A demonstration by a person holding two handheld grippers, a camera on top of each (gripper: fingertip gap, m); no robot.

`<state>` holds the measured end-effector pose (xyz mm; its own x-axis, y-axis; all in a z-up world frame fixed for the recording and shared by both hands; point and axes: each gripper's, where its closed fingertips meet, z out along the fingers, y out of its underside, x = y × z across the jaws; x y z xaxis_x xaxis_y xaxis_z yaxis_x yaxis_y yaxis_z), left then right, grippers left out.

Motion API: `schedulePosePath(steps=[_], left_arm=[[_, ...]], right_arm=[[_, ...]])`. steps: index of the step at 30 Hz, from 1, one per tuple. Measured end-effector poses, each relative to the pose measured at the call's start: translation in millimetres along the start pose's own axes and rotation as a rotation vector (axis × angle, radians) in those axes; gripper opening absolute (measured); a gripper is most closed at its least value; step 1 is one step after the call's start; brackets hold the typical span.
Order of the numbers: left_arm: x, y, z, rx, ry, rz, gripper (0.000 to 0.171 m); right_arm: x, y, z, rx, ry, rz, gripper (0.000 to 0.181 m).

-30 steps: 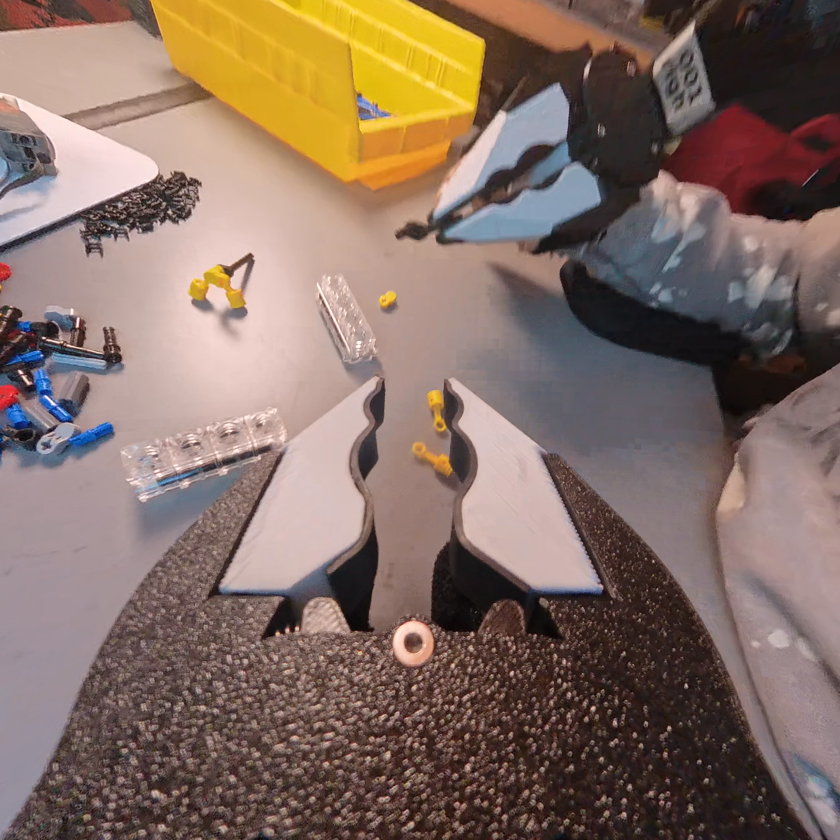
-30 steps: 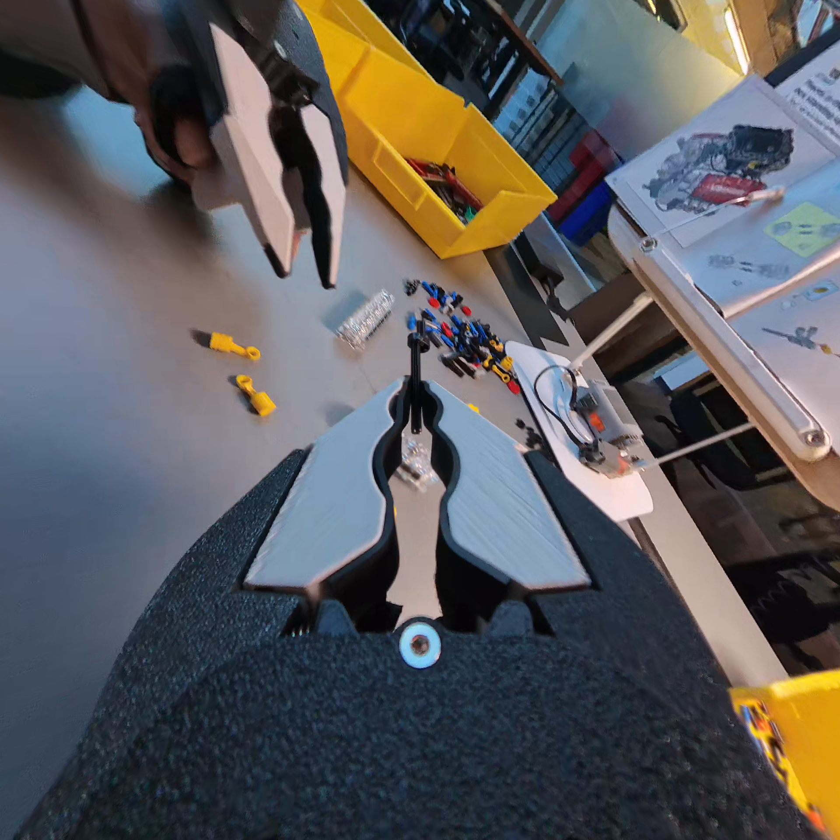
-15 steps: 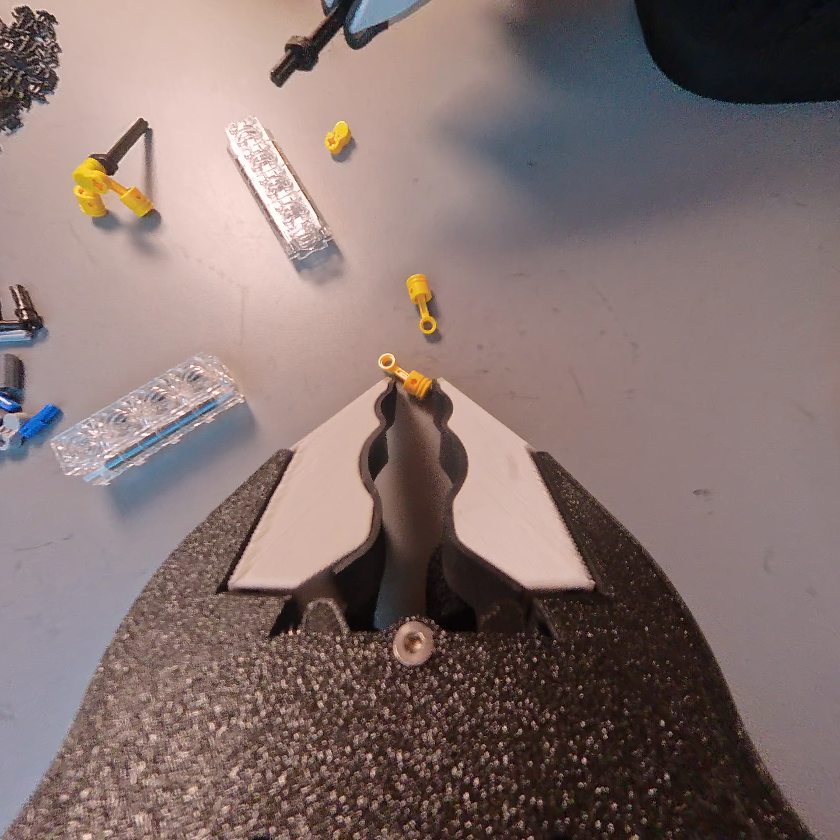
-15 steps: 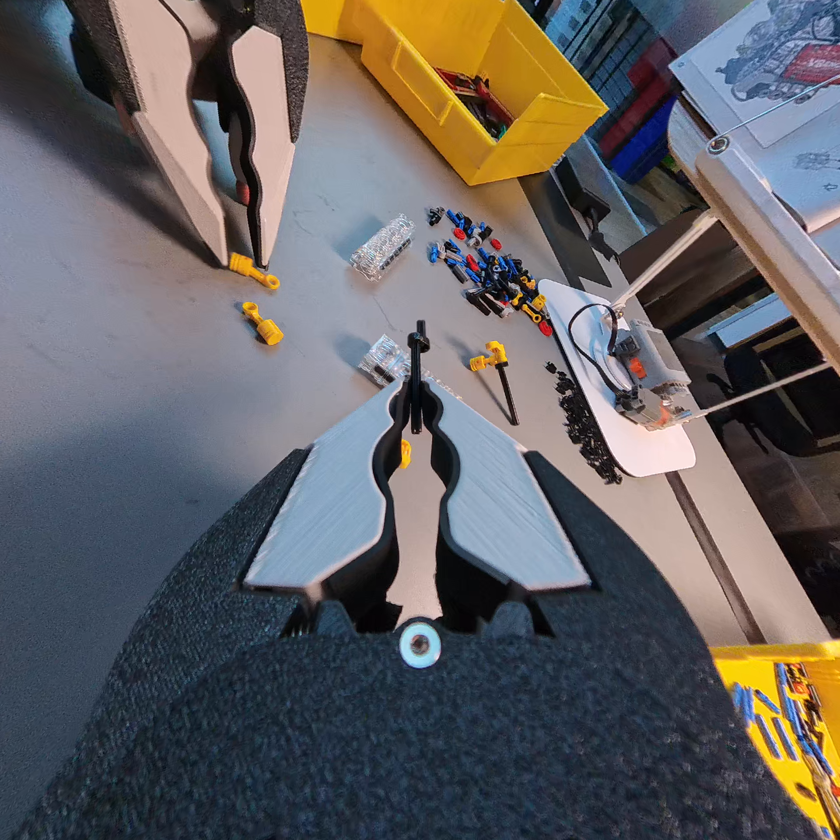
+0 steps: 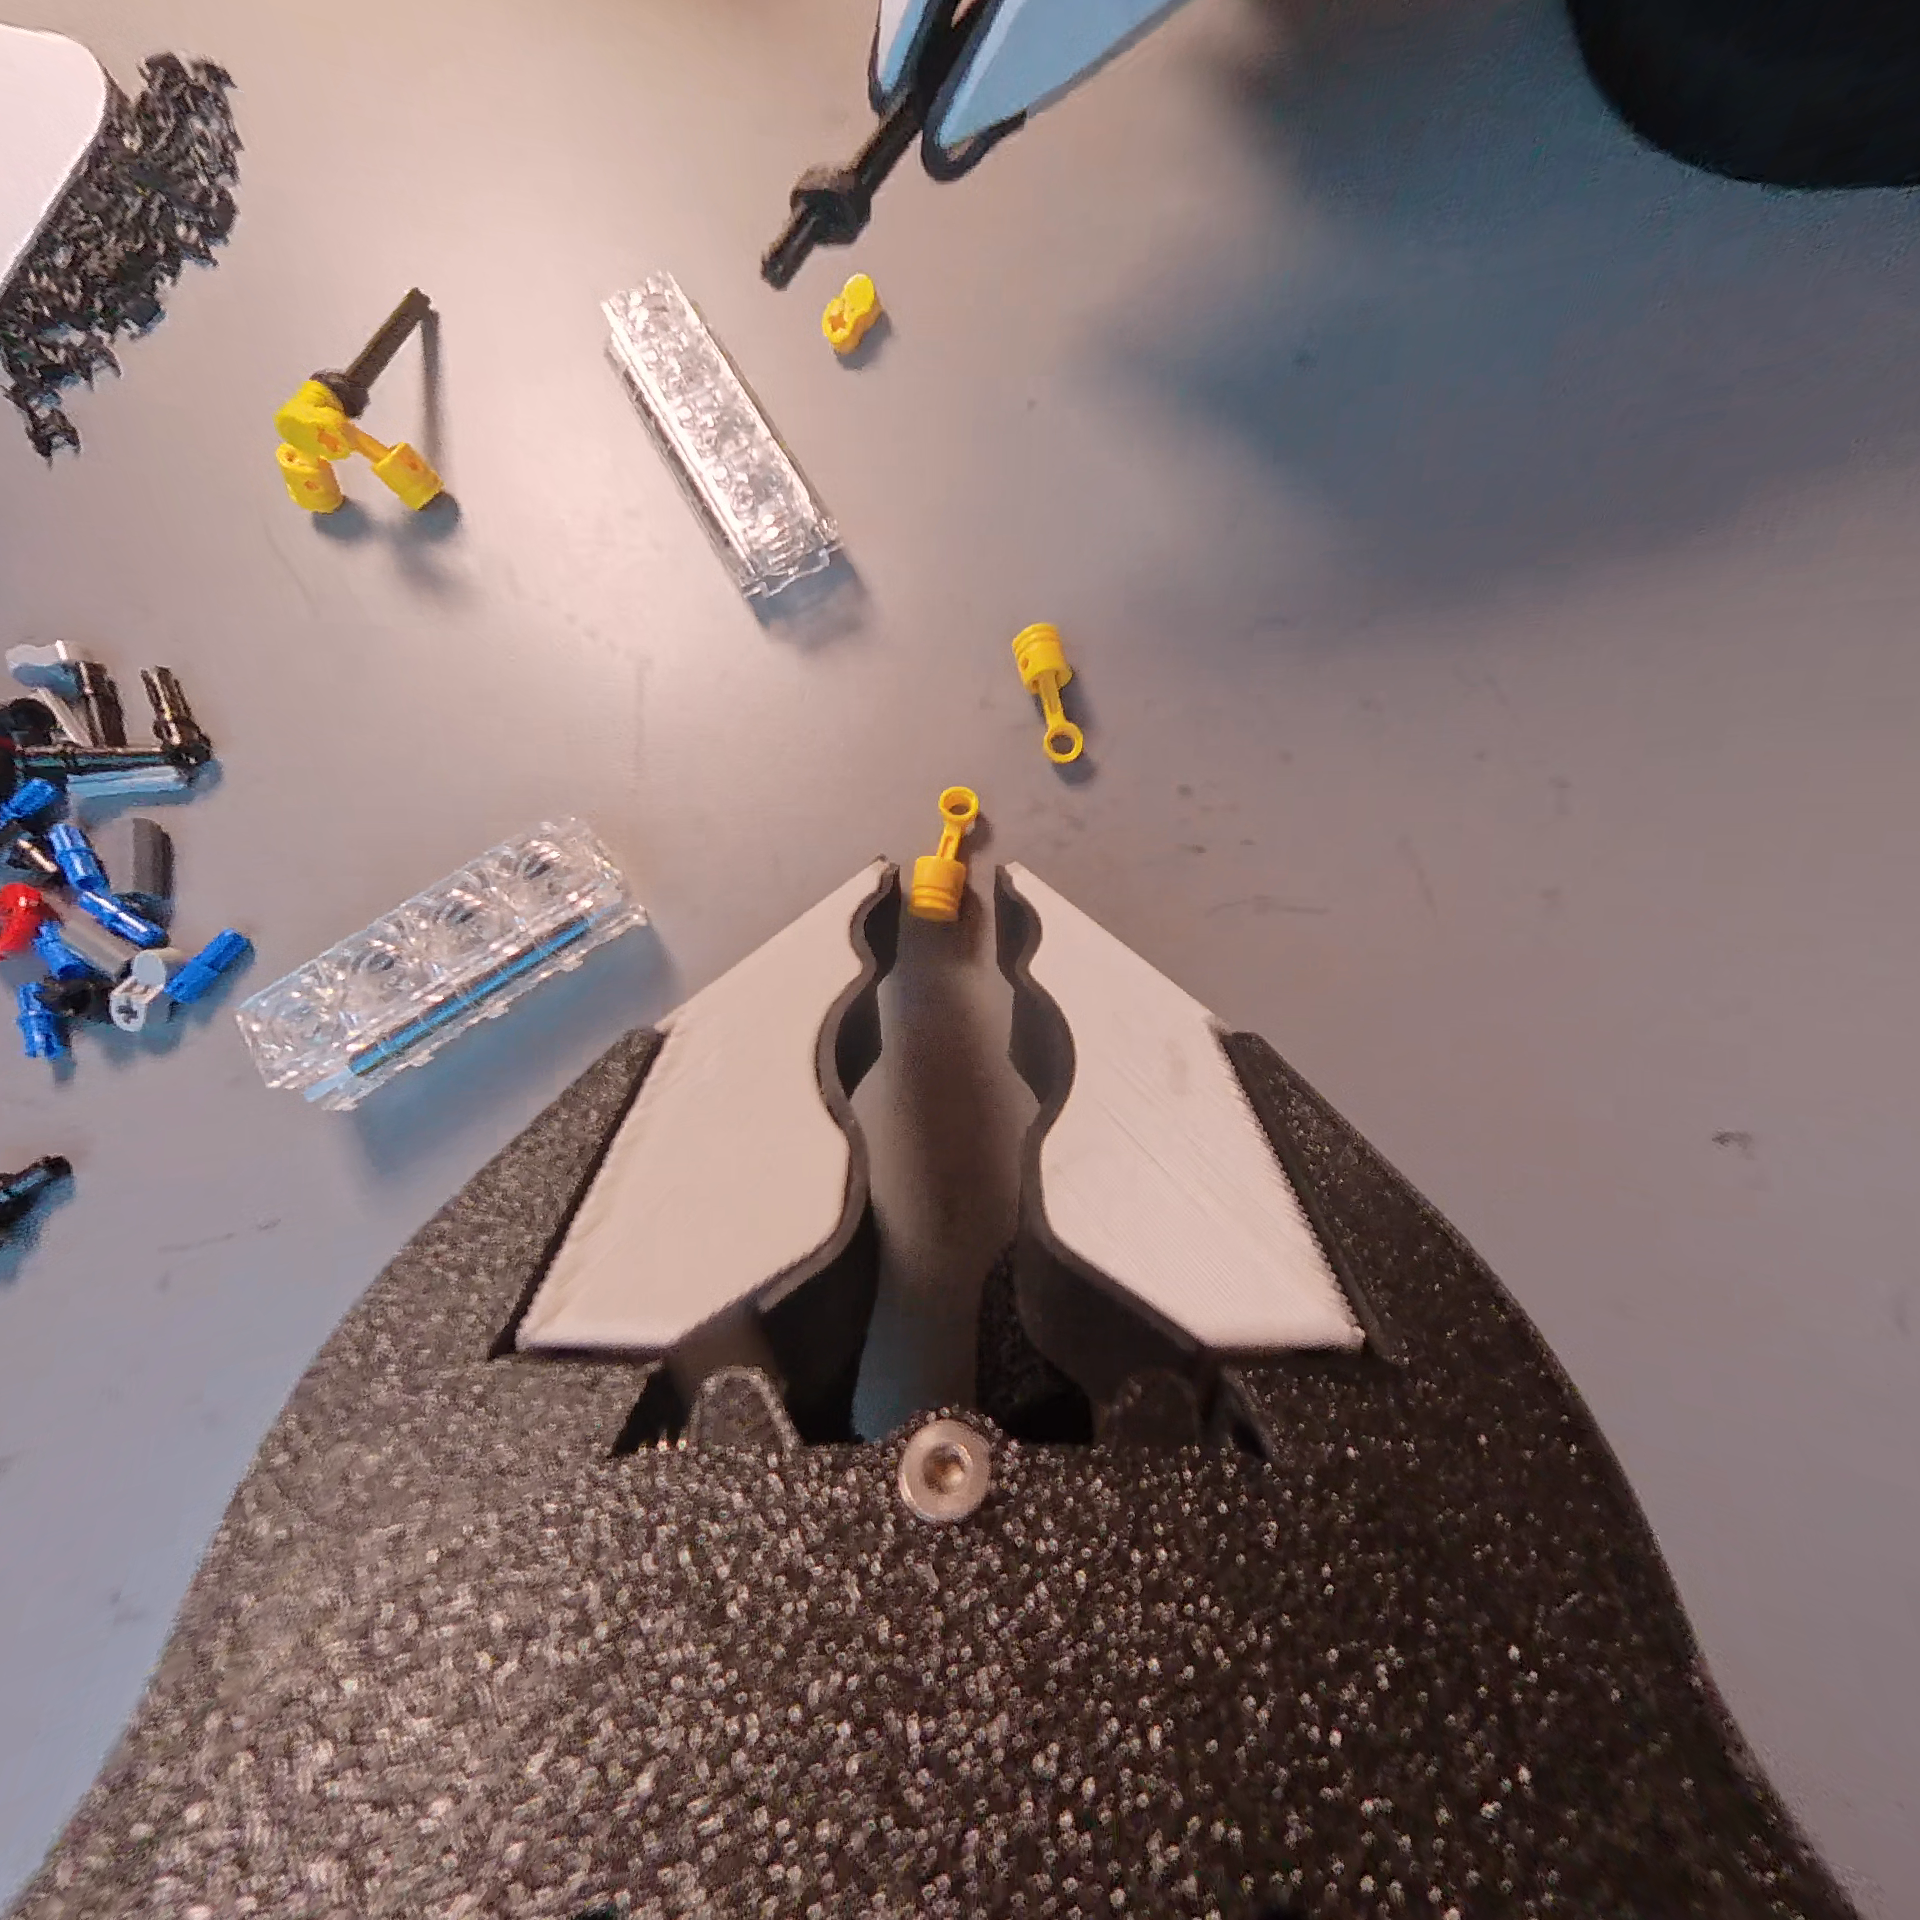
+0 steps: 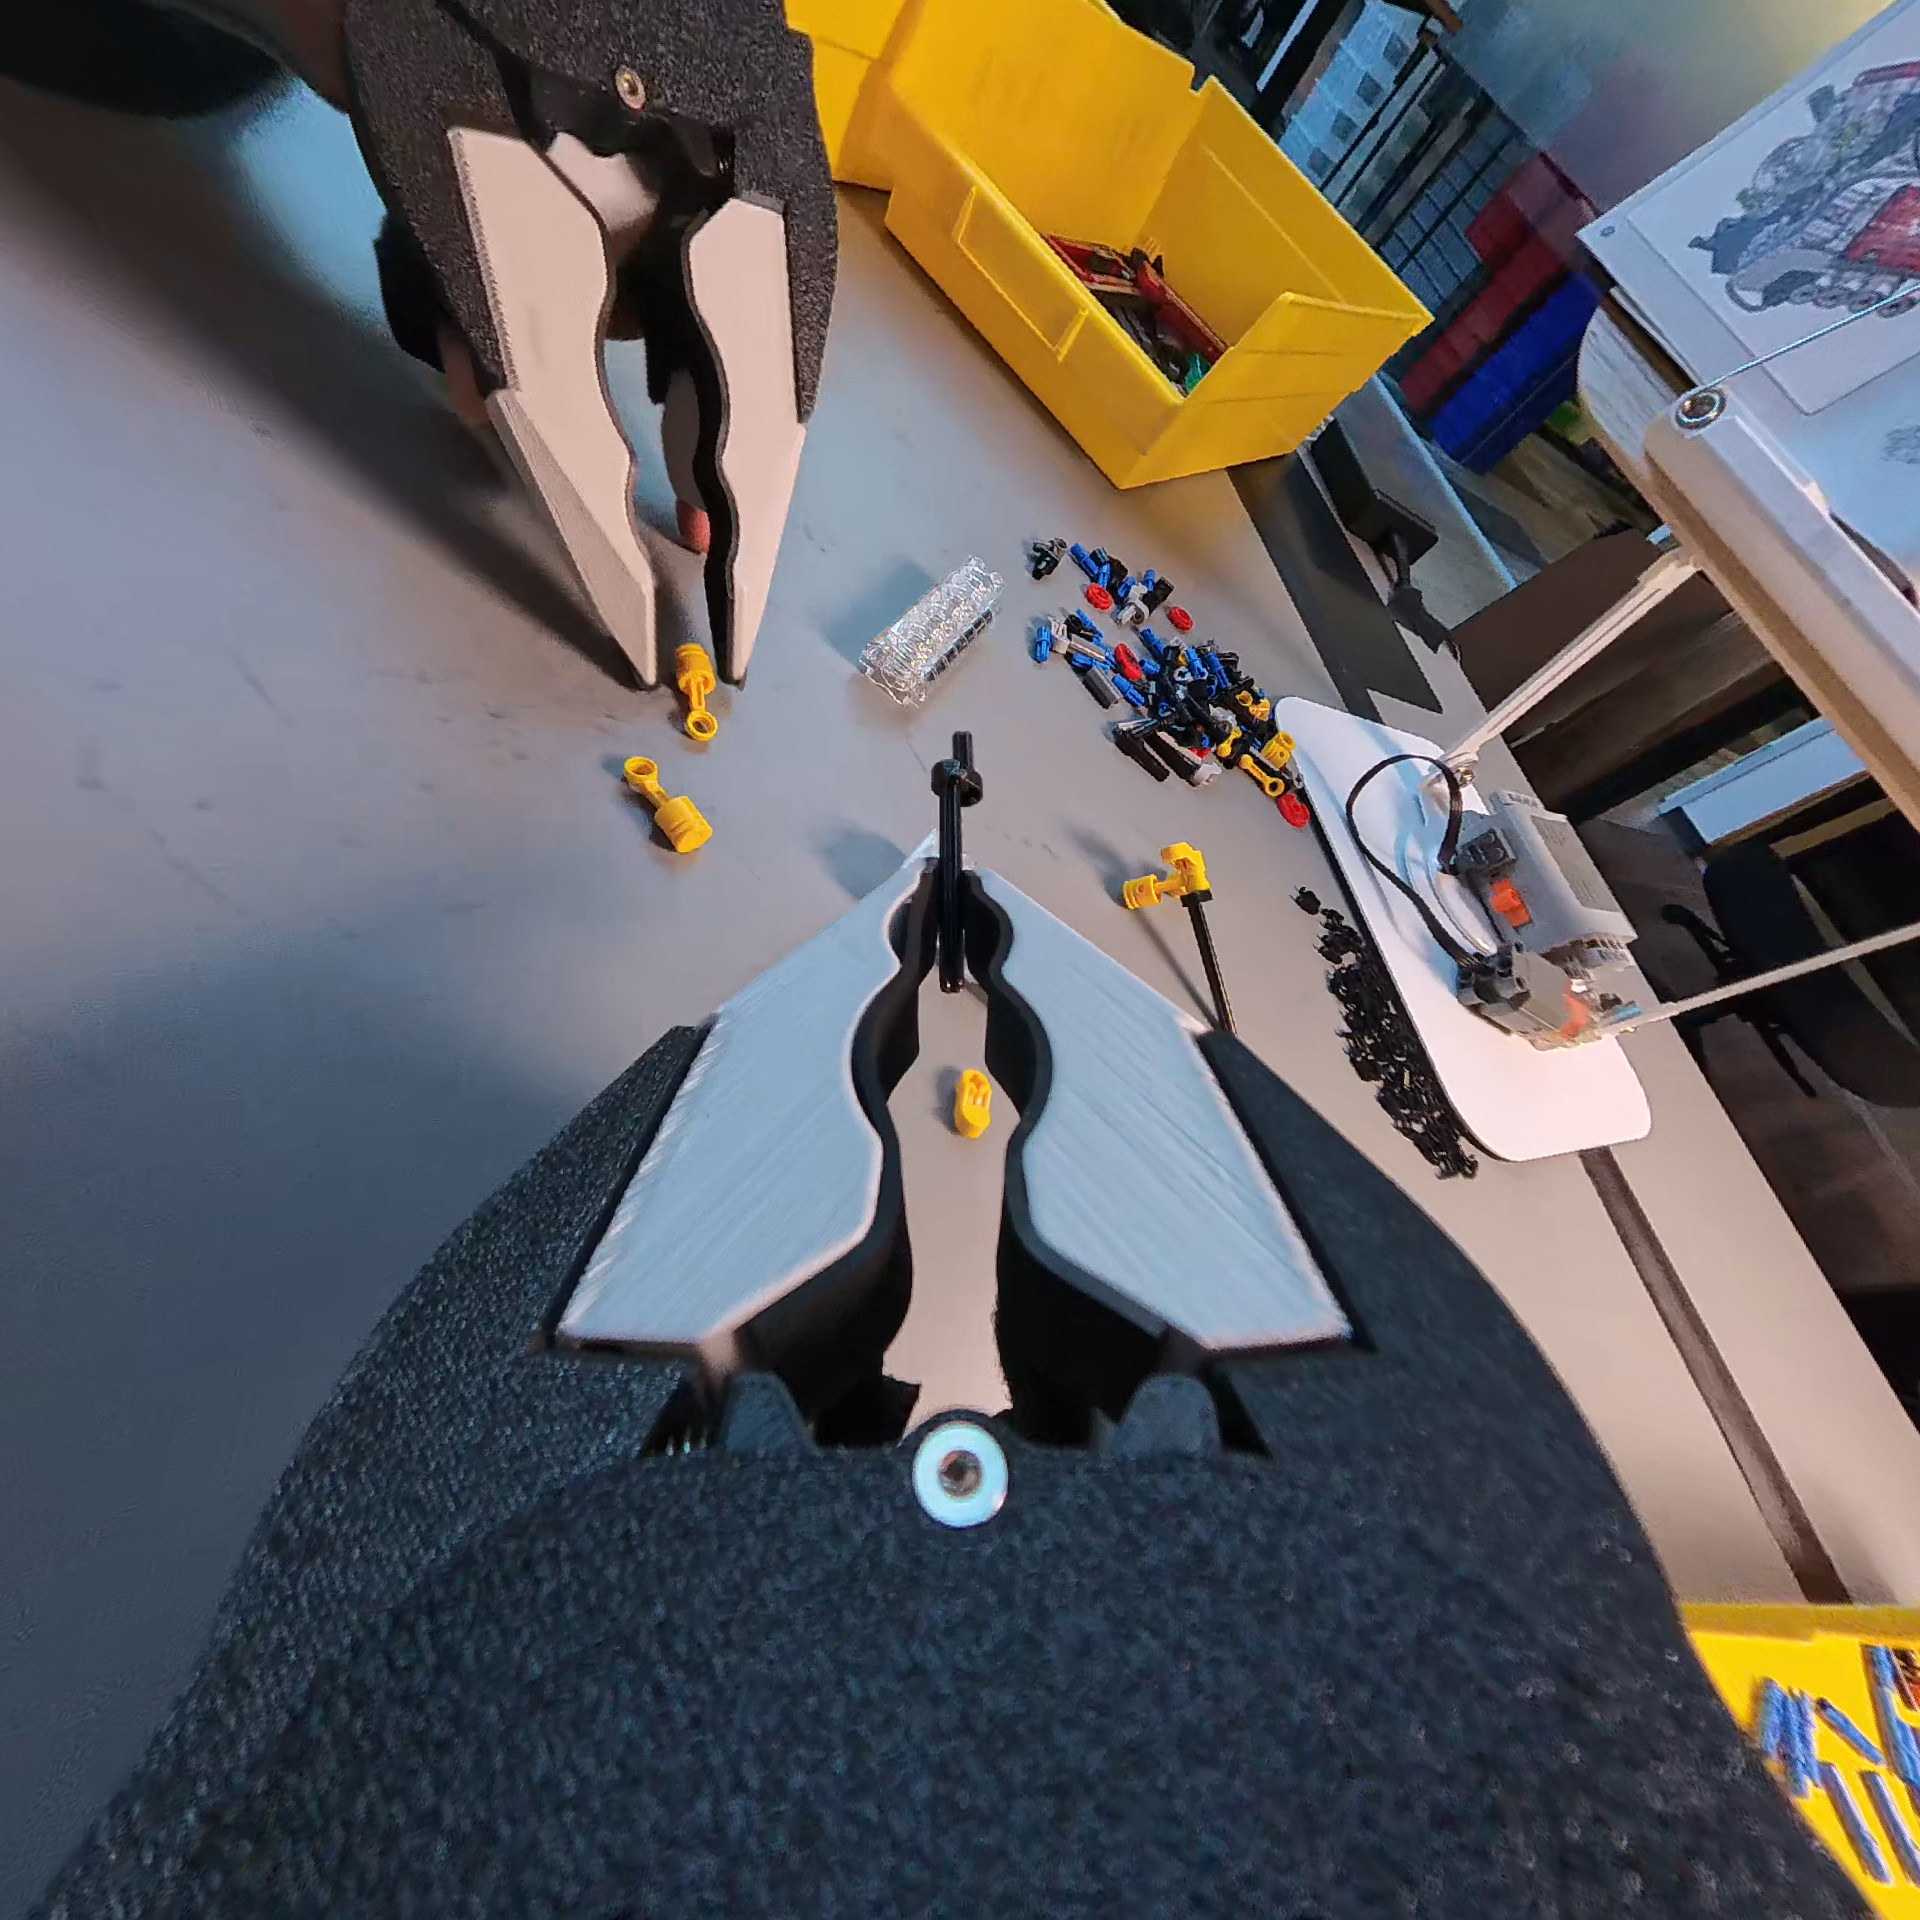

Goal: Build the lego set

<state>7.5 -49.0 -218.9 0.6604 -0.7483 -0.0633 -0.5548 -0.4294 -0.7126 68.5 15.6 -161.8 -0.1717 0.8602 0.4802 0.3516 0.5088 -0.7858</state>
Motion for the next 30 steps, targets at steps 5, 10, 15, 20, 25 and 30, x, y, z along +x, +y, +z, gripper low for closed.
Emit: schedulePosePath(steps=[5, 10, 15, 20, 25, 30], left_arm=[[-4, -3, 5, -0.003, 0.009, 0.034, 0.010], [-7, -6, 6, 0.016, 0.000, 0.069, 0.009], [-12, -24, -5, 0.162, 0.030, -0.007, 0.009], [-19, -56, -31, 0.410, 0.105, -0.178, 0.009], [-28, -85, -62, 0.681, 0.224, -0.387, 0.009], [-27, -99, -79, 0.826, 0.309, -0.463, 0.009]], right_arm=[[-5, -5, 2, 0.017, -0.021, 0.004, 0.004], [-7, -6, 4, 0.027, -0.033, 0.018, 0.004], [-11, -12, 7, 0.055, -0.053, 0.035, 0.004], [-9, -26, 6, 0.135, -0.058, 0.103, 0.004], [2, -50, 3, 0.266, -0.039, 0.210, 0.004], [10, -73, 0, 0.400, -0.054, 0.349, 0.004]])
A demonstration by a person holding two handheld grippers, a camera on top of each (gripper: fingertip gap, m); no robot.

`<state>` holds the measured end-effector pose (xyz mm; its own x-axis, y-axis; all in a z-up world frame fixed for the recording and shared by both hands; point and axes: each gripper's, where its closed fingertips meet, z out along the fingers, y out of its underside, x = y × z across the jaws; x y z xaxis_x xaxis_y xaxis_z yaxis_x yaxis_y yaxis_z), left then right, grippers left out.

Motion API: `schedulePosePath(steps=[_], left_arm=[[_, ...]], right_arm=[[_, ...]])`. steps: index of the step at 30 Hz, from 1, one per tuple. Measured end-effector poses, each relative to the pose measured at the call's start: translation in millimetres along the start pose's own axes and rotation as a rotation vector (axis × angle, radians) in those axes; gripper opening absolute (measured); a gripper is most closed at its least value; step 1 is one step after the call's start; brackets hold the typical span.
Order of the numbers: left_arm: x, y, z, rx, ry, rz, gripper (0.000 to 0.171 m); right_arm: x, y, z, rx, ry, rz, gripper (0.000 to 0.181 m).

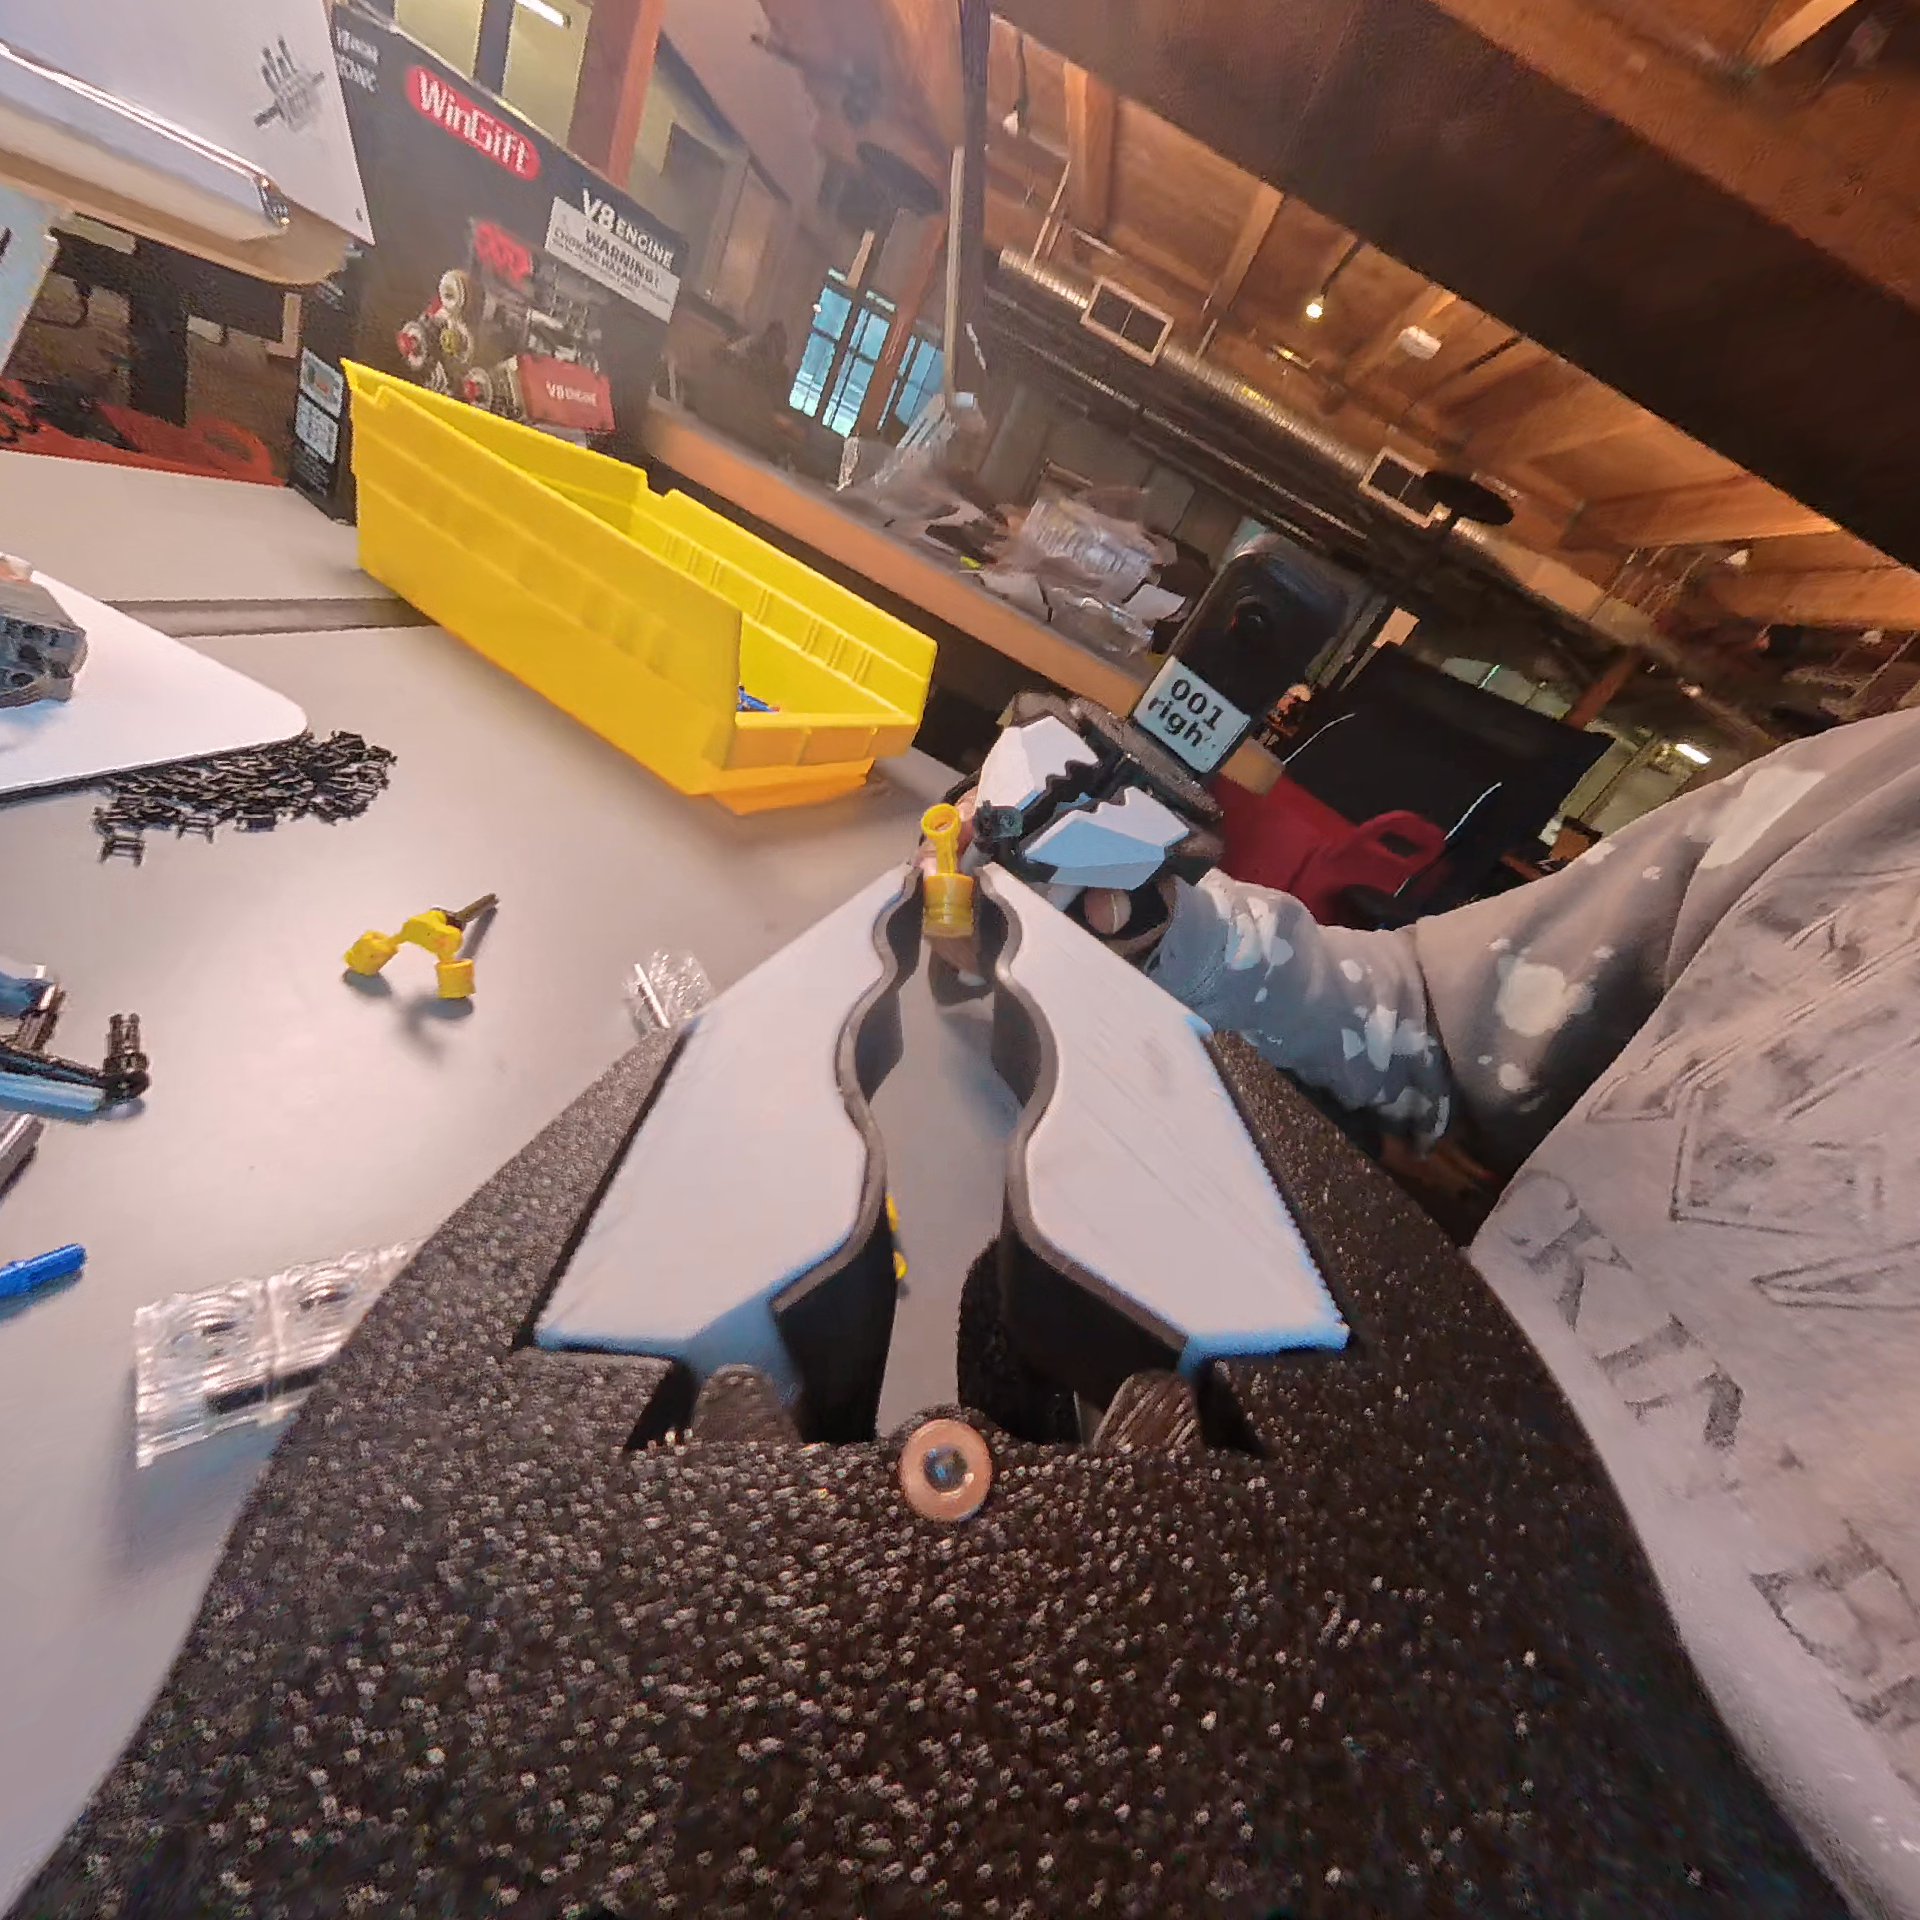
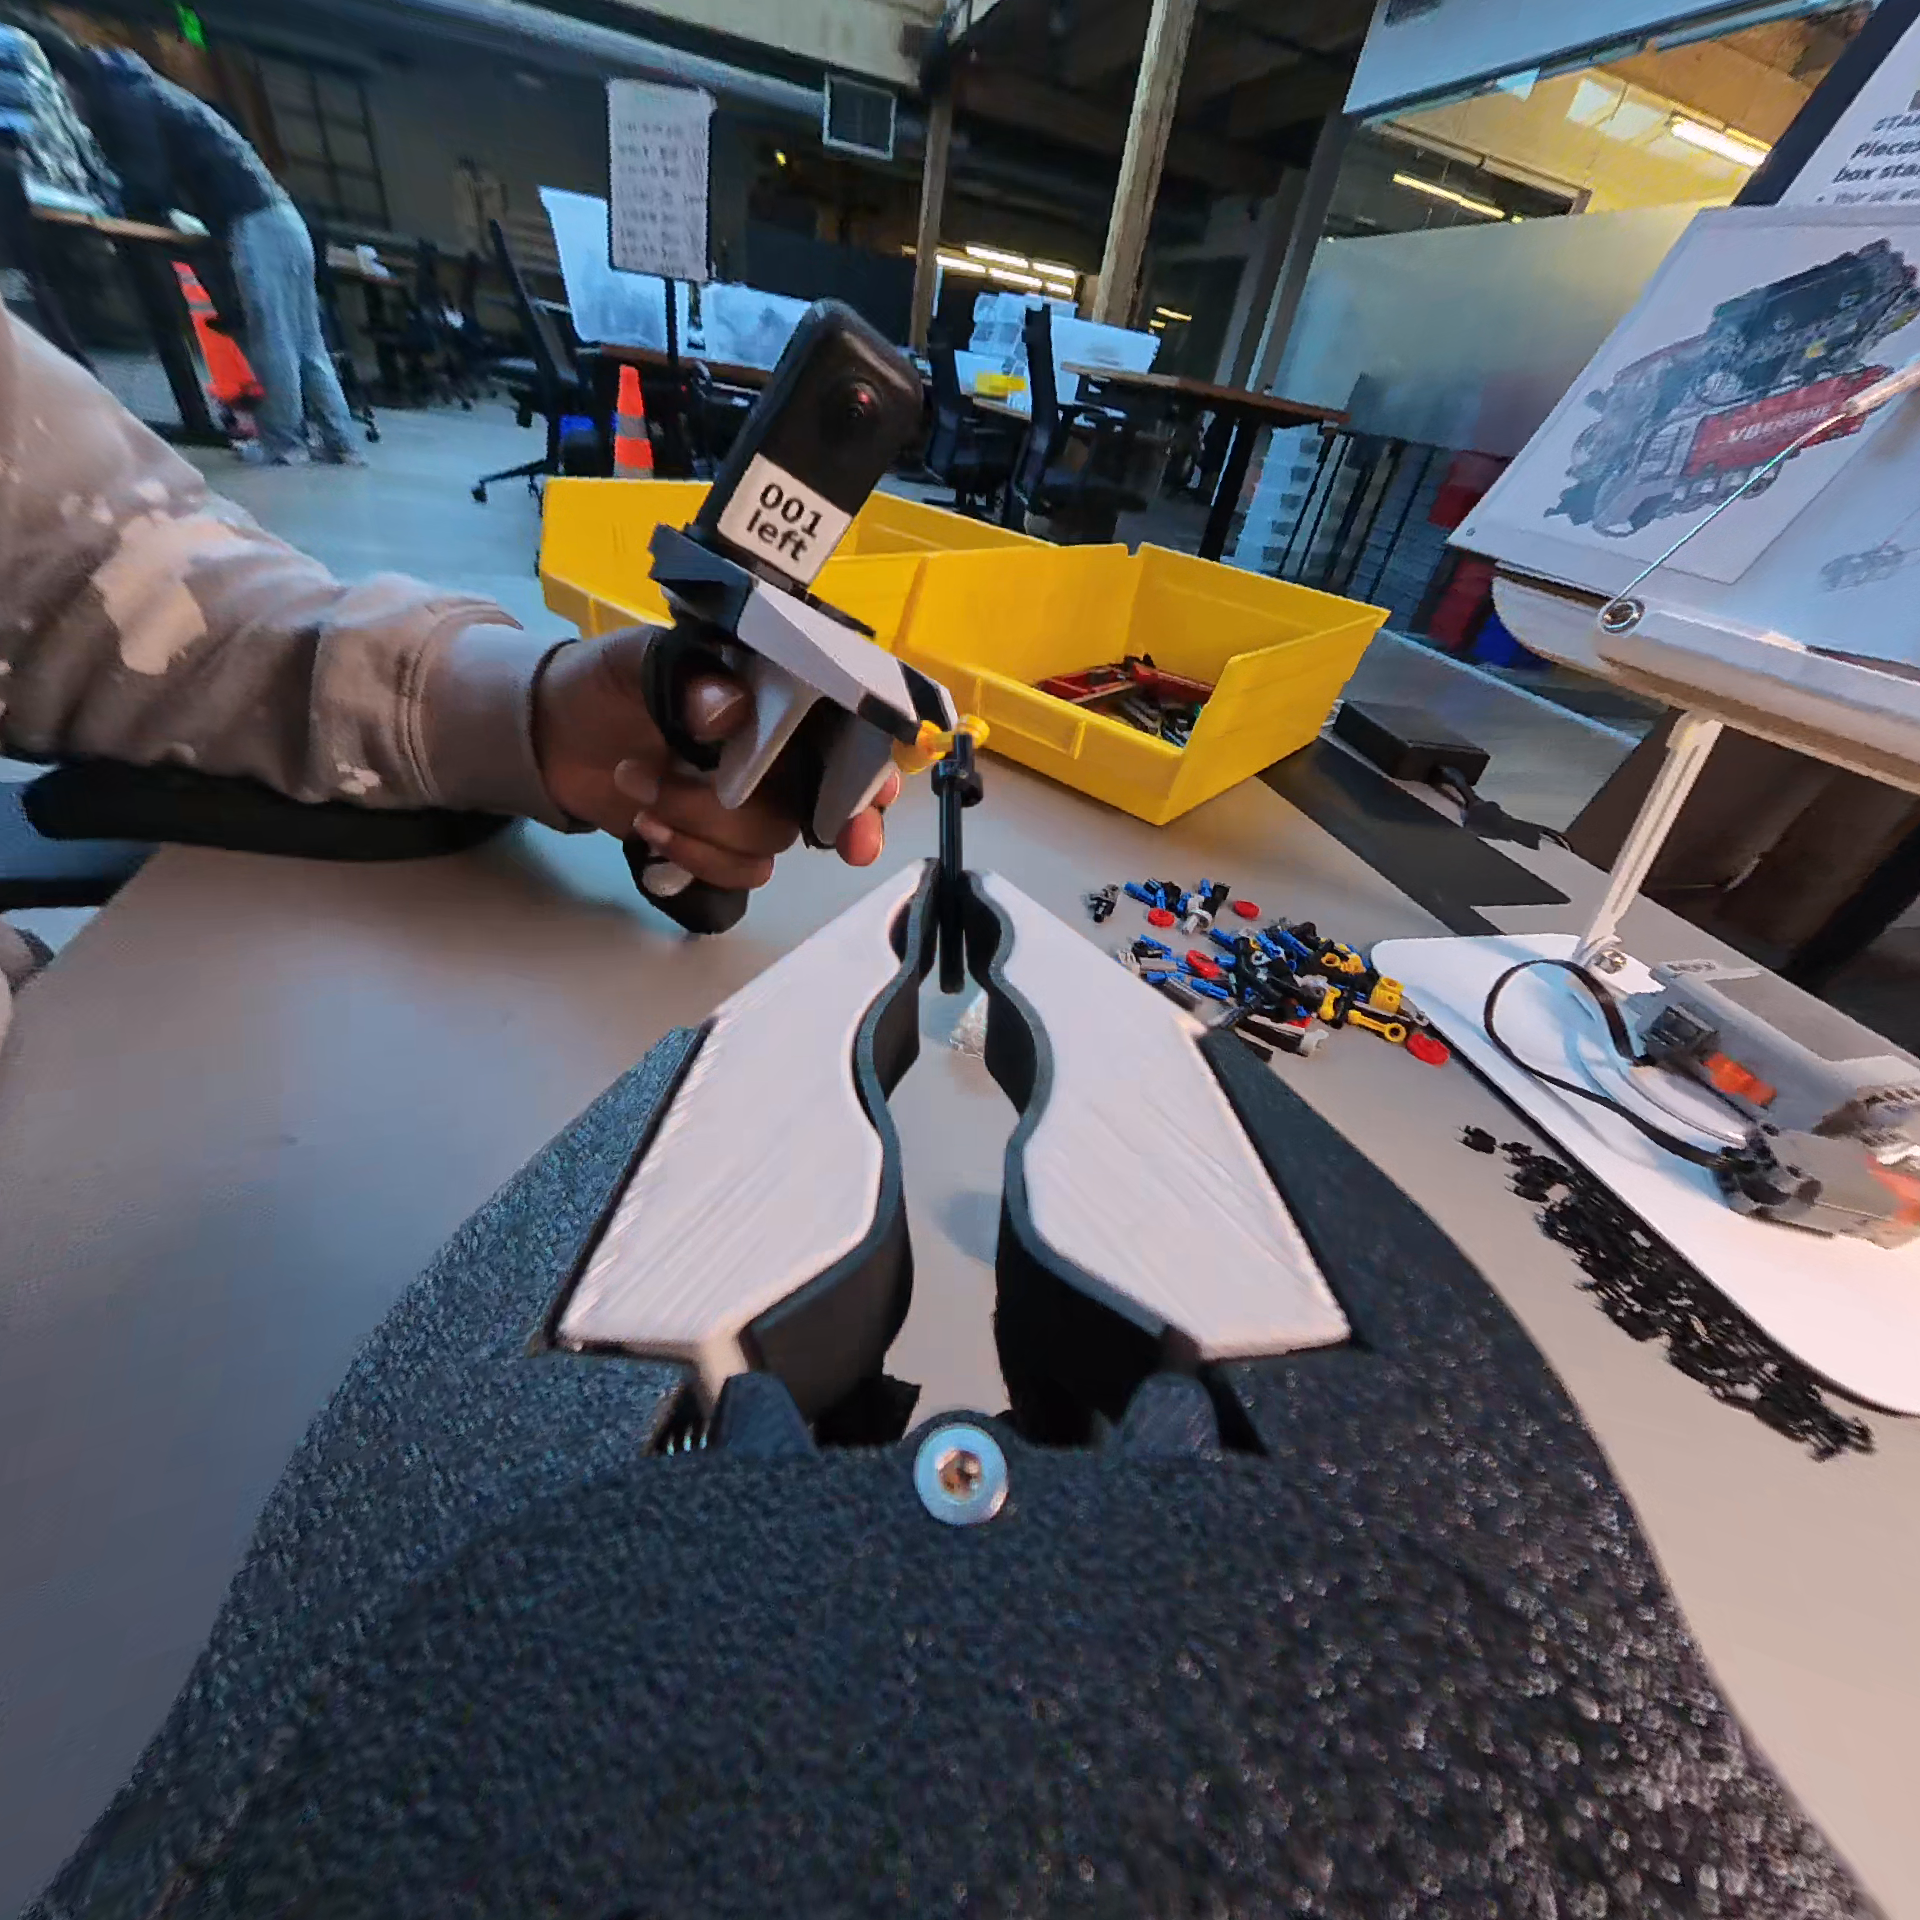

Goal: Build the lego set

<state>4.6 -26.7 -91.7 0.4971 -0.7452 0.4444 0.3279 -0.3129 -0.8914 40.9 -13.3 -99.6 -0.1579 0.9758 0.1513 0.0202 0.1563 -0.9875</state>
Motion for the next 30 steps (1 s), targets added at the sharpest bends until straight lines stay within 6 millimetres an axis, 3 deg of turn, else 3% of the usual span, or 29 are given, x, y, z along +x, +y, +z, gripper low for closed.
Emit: schedulePosePath(steps=[4, 12, 19, 21, 26, 30], left_arm=[[10, -3, 1, 0.036, 0.065, -0.078, 0.009], [26, 2, -1, 0.071, 0.281, -0.451, 0.009], [23, 3, -5, 0.077, 0.308, -0.553, 0.009], [18, 18, -4, -0.038, 0.234, -0.495, 0.009], [-3, 99, -37, -0.680, -0.026, -0.035, 0.010], [10, 121, -41, -0.810, 0.022, 0.009, 0.010]], right_arm=[[-2, -4, 3, 0.031, -0.010, 0.040, 0.004], [-6, -4, -1, 0.043, -0.044, 0.067, 0.004], [-5, 2, -6, 0.004, -0.024, 0.035, 0.004], [-4, 7, -7, -0.033, -0.011, 0.002, 0.004], [3, 23, -9, -0.135, 0.033, -0.068, 0.004], [0, 27, -6, -0.161, 0.024, -0.076, 0.004]])
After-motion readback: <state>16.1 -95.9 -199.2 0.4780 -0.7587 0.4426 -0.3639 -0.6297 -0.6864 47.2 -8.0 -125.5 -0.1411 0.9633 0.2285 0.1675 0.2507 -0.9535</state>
